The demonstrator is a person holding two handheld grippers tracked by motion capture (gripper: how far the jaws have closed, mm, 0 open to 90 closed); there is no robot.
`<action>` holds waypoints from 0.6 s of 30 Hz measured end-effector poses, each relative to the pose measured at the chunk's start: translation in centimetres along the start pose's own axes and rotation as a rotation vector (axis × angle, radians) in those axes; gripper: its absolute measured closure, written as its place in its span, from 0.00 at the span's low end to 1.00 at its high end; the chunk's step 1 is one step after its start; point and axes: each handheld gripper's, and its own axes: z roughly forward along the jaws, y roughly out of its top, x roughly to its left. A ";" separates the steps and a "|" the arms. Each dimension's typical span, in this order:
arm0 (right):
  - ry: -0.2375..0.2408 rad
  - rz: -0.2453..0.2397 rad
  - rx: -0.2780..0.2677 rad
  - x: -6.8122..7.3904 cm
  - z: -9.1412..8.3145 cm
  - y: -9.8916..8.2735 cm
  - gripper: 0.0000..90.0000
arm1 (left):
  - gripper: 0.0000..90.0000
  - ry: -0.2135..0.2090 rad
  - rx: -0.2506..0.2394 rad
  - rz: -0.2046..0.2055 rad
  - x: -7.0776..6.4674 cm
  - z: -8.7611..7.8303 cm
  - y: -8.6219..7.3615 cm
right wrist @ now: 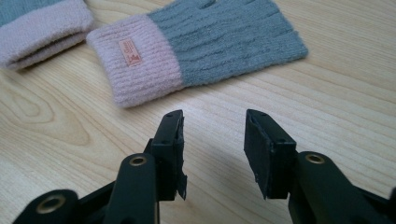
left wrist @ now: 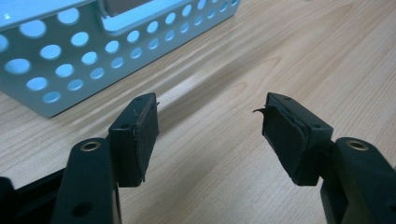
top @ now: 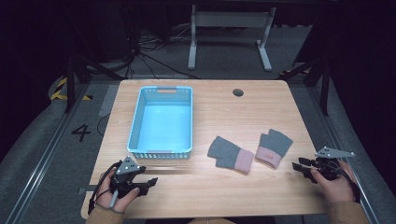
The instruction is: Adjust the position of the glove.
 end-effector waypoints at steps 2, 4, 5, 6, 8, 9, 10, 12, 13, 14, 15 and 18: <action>-0.001 0.003 -0.001 0.0 -0.1 0.0 0.64 | 0.40 0.003 0.003 -0.003 0.0 0.0 0.0; -0.003 0.005 -0.007 -0.1 -0.1 0.1 0.63 | 0.40 0.006 0.006 -0.004 0.0 0.0 0.0; -0.006 0.006 -0.009 -0.1 -0.1 0.1 0.63 | 0.39 0.012 0.011 -0.009 0.1 0.0 0.0; -0.009 0.010 -0.013 -0.1 -0.2 0.1 0.63 | 0.39 0.013 0.012 -0.008 0.1 0.0 0.1; -0.007 0.010 -0.009 -0.1 -0.2 0.0 0.63 | 0.39 0.020 0.021 -0.013 0.1 0.2 0.1; -0.006 0.013 -0.010 -0.1 -0.2 0.0 0.63 | 0.39 0.015 0.029 -0.012 0.2 0.3 0.1; -0.005 0.015 -0.012 0.0 -0.2 0.0 0.62 | 0.38 0.021 0.030 -0.015 0.2 0.3 0.1; -0.002 0.016 -0.020 0.1 -0.4 0.1 0.61 | 0.38 0.014 0.033 -0.015 0.3 0.3 0.2; -0.002 0.017 -0.024 0.1 -0.4 0.1 0.61 | 0.38 0.013 0.037 -0.011 0.3 0.3 0.2; 0.003 0.020 -0.031 0.3 -0.6 0.2 0.61 | 0.37 0.011 0.040 -0.007 0.3 0.3 0.2; 0.004 0.019 -0.036 0.3 -0.6 0.3 0.61 | 0.37 0.009 0.042 -0.002 0.2 0.2 0.2; 0.011 0.020 -0.045 0.8 -0.7 0.7 0.61 | 0.37 0.003 0.050 0.014 -0.1 0.1 0.1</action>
